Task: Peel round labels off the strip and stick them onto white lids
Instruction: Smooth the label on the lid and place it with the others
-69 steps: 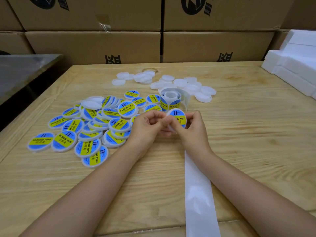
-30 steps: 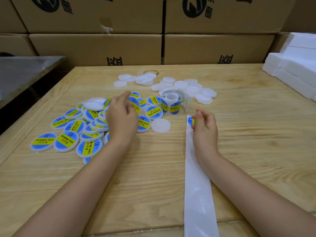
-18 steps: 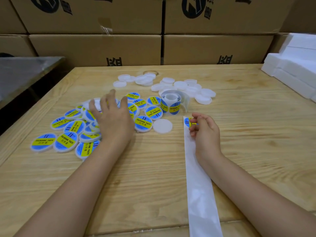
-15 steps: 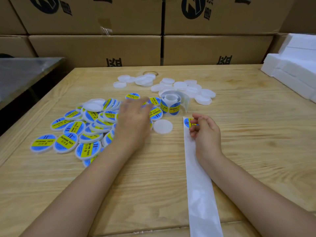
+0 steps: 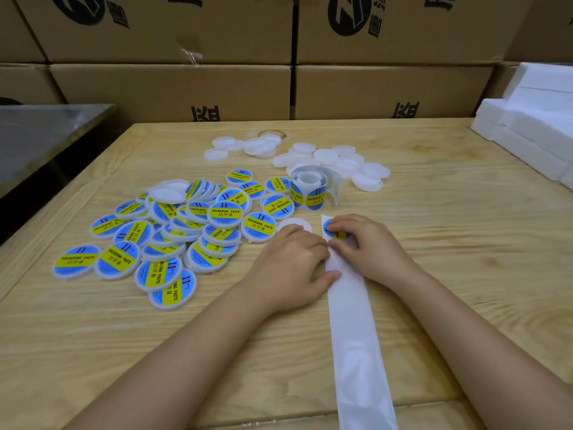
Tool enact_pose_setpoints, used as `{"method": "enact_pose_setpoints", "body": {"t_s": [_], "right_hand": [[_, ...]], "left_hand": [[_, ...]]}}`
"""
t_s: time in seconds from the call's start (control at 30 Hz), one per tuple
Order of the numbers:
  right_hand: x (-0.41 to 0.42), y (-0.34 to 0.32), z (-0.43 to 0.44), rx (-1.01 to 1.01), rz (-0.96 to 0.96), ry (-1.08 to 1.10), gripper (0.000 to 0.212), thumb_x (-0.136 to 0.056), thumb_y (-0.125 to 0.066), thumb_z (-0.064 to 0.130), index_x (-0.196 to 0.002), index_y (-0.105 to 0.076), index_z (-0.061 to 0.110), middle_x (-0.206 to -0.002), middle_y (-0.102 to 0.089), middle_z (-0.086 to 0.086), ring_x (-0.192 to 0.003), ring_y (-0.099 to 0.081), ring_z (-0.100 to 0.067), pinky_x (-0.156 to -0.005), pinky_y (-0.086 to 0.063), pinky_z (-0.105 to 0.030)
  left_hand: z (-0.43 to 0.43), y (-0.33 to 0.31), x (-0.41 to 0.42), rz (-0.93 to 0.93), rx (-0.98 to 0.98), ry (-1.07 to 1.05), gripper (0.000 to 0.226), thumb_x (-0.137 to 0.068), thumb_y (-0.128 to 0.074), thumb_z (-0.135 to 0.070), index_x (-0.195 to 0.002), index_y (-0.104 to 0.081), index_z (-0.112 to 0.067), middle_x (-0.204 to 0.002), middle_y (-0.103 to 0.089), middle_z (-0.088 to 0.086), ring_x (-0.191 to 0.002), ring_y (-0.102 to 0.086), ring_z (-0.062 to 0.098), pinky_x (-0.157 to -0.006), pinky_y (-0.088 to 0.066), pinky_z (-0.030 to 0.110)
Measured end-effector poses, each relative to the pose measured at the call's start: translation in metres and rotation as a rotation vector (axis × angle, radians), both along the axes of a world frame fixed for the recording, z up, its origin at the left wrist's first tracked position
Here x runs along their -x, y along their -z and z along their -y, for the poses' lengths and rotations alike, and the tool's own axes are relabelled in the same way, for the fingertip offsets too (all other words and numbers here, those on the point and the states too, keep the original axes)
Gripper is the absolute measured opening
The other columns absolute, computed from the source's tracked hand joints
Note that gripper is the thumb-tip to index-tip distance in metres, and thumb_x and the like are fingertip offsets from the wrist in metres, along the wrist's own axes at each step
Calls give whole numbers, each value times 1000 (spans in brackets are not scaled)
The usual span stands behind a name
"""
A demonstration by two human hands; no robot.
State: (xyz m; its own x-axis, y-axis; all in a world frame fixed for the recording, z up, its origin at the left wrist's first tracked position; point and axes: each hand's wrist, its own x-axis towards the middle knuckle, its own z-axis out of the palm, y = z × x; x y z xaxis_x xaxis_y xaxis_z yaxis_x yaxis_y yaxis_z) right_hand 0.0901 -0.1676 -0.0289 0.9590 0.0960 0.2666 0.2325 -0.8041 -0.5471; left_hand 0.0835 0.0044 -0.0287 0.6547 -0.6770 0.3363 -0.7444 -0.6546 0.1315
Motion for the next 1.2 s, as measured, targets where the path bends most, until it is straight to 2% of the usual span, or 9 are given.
{"method": "enact_pose_setpoints", "body": {"t_s": [0.07, 0.2, 0.43, 0.6, 0.77, 0.87, 1.03, 1.13, 1.2], "right_hand": [[0, 0, 5, 28, -48, -78, 32, -85, -67, 15, -117, -65, 12, -124, -61, 3, -116, -52, -7, -89, -27, 2], [-4, -2, 12, 4, -27, -87, 43, -81, -71, 20, -122, -62, 15, -122, -59, 6, -111, -51, -3, -87, -28, 0], [-7, 2, 8, 67, 69, -6, 27, -83, -69, 16, -110, -70, 13, -114, -66, 2, -95, -49, -8, -80, -28, -10], [-7, 4, 9, 100, 23, -31, 39, -84, -68, 28, -120, -64, 15, -132, -56, 3, -123, -47, -14, -98, -27, -13], [-5, 5, 3, 177, 129, -24, 28, -88, -64, 25, -111, -69, 9, -115, -67, -3, -107, -57, -23, -91, -35, -23], [-3, 6, 1, 209, 220, -19, 24, -86, -67, 22, -104, -70, 7, -99, -72, -7, -91, -61, -29, -79, -36, -26], [-3, 5, 2, -126, 160, 119, 6, -86, -59, 10, -89, -64, 12, -83, -70, -1, -81, -64, -20, -75, -47, -29], [-5, 4, 4, -277, 133, 218, 9, -87, -59, 13, -80, -60, 19, -75, -66, 7, -71, -61, -1, -62, -42, -8], [-5, 3, 5, -376, 138, 268, 8, -86, -62, 17, -80, -58, 21, -73, -64, 11, -65, -57, 8, -59, -39, -3]], "left_hand": [[-1, -1, 0, -13, 9, -22, 43, -83, -50, -46, -95, -69, -9, -102, -68, 2, -99, -60, 24, -98, -29, 33], [-3, -3, 0, -45, 9, -25, 47, -81, -48, -49, -99, -68, -11, -101, -68, 2, -100, -58, 23, -99, -29, 33], [-4, -2, -3, -32, 4, -1, 43, -82, -51, -45, -99, -68, -9, -99, -67, 3, -98, -56, 25, -97, -32, 33], [-4, 2, -3, -48, 38, 15, 34, -85, -59, -38, -101, -64, -8, -107, -64, 4, -104, -55, 24, -94, -35, 33], [-4, 2, -3, -79, 70, 15, 39, -89, -56, -35, -122, -55, -14, -119, -60, 2, -112, -50, 21, -96, -29, 28], [-4, 2, -5, -52, 29, 11, 35, -90, -54, -37, -114, -59, -13, -116, -61, 2, -109, -51, 22, -97, -31, 31], [-4, -1, -6, -2, 18, 25, 32, -86, -56, -36, -100, -66, -9, -102, -67, 4, -98, -56, 26, -95, -34, 35], [-3, -2, -6, -1, 31, 27, 30, -83, -57, -34, -95, -66, -8, -96, -68, 4, -93, -57, 27, -93, -36, 35], [-3, -2, -5, -2, 33, 26, 33, -81, -55, -36, -95, -67, -8, -95, -67, 4, -92, -57, 27, -93, -36, 34]]}}
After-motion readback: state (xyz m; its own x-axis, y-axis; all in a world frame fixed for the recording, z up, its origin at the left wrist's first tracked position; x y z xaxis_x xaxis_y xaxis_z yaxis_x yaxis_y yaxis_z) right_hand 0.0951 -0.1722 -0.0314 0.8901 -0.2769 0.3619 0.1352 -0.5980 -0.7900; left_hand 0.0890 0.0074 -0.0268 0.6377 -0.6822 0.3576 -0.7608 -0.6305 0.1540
